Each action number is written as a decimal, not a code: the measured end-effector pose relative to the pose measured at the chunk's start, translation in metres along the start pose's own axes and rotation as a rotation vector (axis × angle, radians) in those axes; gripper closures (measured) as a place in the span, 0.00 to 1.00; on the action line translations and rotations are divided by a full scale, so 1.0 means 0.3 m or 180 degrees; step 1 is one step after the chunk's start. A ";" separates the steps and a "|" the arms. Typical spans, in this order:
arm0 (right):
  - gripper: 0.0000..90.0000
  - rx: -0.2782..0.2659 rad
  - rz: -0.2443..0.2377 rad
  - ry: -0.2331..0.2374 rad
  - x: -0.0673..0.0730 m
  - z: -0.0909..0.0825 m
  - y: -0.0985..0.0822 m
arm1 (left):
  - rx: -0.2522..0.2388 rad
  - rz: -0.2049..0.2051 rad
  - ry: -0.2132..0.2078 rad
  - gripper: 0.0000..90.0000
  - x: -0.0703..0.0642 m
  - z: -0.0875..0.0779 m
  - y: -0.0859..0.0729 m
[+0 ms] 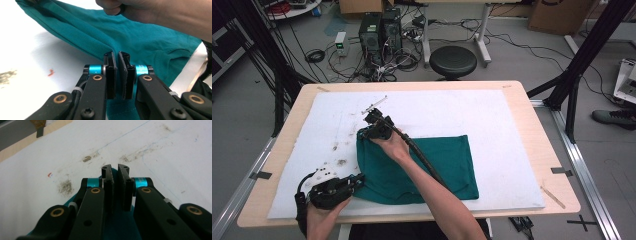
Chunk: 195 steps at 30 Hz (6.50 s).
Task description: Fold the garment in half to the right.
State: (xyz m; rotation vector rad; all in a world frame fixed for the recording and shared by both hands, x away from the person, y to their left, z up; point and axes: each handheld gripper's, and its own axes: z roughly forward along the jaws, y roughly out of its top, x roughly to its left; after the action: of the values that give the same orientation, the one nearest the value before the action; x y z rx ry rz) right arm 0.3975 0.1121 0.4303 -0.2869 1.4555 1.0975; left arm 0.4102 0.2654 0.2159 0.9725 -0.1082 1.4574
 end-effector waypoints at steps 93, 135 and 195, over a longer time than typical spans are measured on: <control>0.94 -0.0253 0.0829 -0.0693 -0.398 -0.703 -0.550 | 0.0447 0.0371 -0.1002 0.94 -0.542 0.671 0.217; 0.88 -0.0117 0.1012 -0.0980 -0.406 -0.740 -0.590 | -0.0005 0.0288 -0.0216 0.65 -0.266 0.539 0.329; 0.75 -0.0387 0.1082 -0.0998 -0.177 -0.801 -0.861 | 0.0347 0.0355 -0.0169 0.76 -0.207 0.528 0.200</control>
State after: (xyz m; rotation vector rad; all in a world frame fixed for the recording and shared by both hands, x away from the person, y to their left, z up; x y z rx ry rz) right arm 0.4441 -0.2236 0.3187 0.0526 1.1826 1.4379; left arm 0.4244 0.1107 0.3076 1.1091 -0.1245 1.5526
